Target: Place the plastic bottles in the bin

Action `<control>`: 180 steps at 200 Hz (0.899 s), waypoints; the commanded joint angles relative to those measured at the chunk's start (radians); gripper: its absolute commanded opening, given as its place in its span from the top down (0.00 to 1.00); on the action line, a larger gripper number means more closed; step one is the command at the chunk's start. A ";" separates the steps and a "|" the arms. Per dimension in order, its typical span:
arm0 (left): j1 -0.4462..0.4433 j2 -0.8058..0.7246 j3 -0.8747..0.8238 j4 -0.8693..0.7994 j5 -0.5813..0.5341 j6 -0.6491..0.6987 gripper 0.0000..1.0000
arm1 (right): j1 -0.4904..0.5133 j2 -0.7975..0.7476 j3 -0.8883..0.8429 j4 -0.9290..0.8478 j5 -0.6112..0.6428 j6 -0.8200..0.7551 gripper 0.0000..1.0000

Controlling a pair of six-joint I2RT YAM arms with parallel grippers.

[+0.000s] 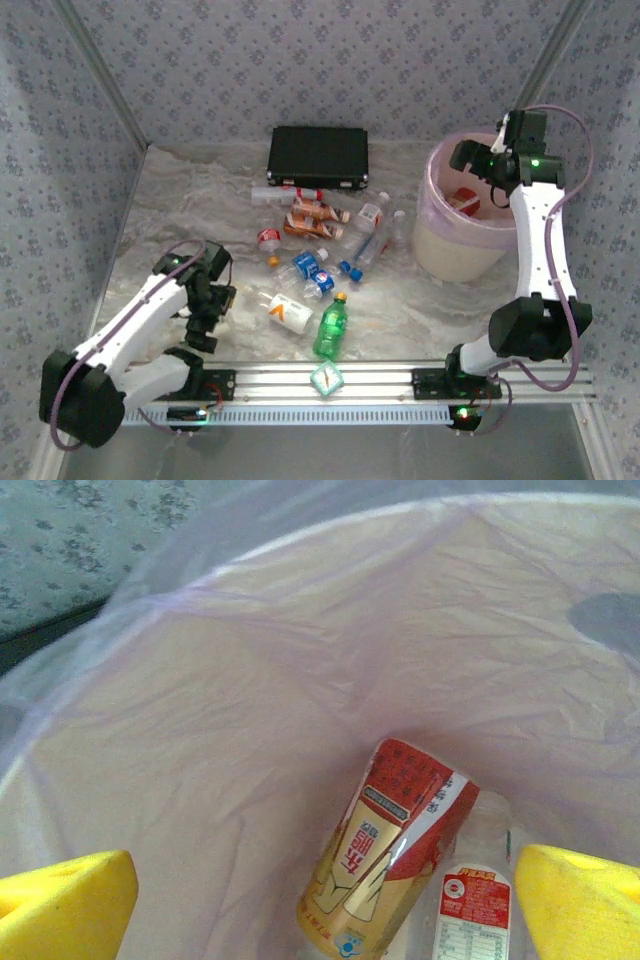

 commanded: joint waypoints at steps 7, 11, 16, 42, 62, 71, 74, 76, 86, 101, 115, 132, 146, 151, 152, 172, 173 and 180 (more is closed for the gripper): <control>0.101 0.086 0.031 0.085 0.004 0.142 0.00 | 0.007 -0.031 0.063 -0.062 -0.041 -0.041 0.02; 0.106 0.100 0.043 0.079 -0.009 0.157 0.00 | 0.006 -0.032 0.066 -0.064 -0.043 -0.044 0.02; 0.109 0.115 0.055 0.076 -0.027 0.175 0.00 | 0.006 -0.034 0.069 -0.068 -0.044 -0.046 0.02; 0.126 0.164 0.024 0.126 -0.007 0.184 0.00 | 0.003 -0.033 0.072 -0.085 -0.054 -0.055 0.03; 0.121 0.166 -0.044 0.197 0.050 0.134 0.00 | 0.001 -0.039 0.073 -0.096 -0.048 -0.059 0.03; 0.111 0.153 -0.061 0.207 0.053 0.112 0.00 | 0.000 -0.044 0.076 -0.103 -0.045 -0.060 0.03; 0.107 0.147 -0.067 0.208 0.049 0.106 0.00 | 0.000 -0.045 0.076 -0.105 -0.043 -0.061 0.03; 0.106 0.143 -0.070 0.207 0.047 0.101 0.00 | -0.001 -0.046 0.077 -0.105 -0.043 -0.060 0.03; 0.104 0.114 -0.085 0.201 0.031 0.076 0.00 | -0.005 -0.050 0.077 -0.104 -0.041 -0.060 0.03; 0.109 0.067 -0.118 0.224 -0.006 0.042 0.00 | -0.007 -0.050 0.079 -0.101 -0.043 -0.062 0.03; 0.130 0.043 -0.148 0.252 -0.029 0.041 0.00 | -0.006 -0.050 0.082 -0.096 -0.053 -0.065 0.03; 0.160 0.055 -0.160 0.264 -0.034 0.064 0.01 | -0.005 -0.049 0.079 -0.099 -0.057 -0.066 0.04; 0.177 0.075 -0.149 0.263 -0.051 0.100 0.00 | -0.005 -0.050 0.080 -0.101 -0.057 -0.066 0.04; 0.186 0.085 -0.144 0.263 -0.058 0.116 0.00 | -0.004 -0.050 0.080 -0.100 -0.058 -0.066 0.04; 0.188 0.087 -0.143 0.263 -0.060 0.120 0.00 | -0.004 -0.050 0.080 -0.100 -0.058 -0.066 0.04; 0.231 0.126 -0.121 0.270 -0.087 0.211 0.00 | -0.001 -0.049 0.079 -0.099 -0.061 -0.064 0.04; 0.232 0.129 -0.120 0.273 -0.087 0.219 0.00 | 0.000 -0.049 0.078 -0.098 -0.061 -0.064 0.04; 0.246 0.147 -0.108 0.293 -0.088 0.265 0.01 | 0.001 -0.050 0.078 -0.098 -0.061 -0.062 0.04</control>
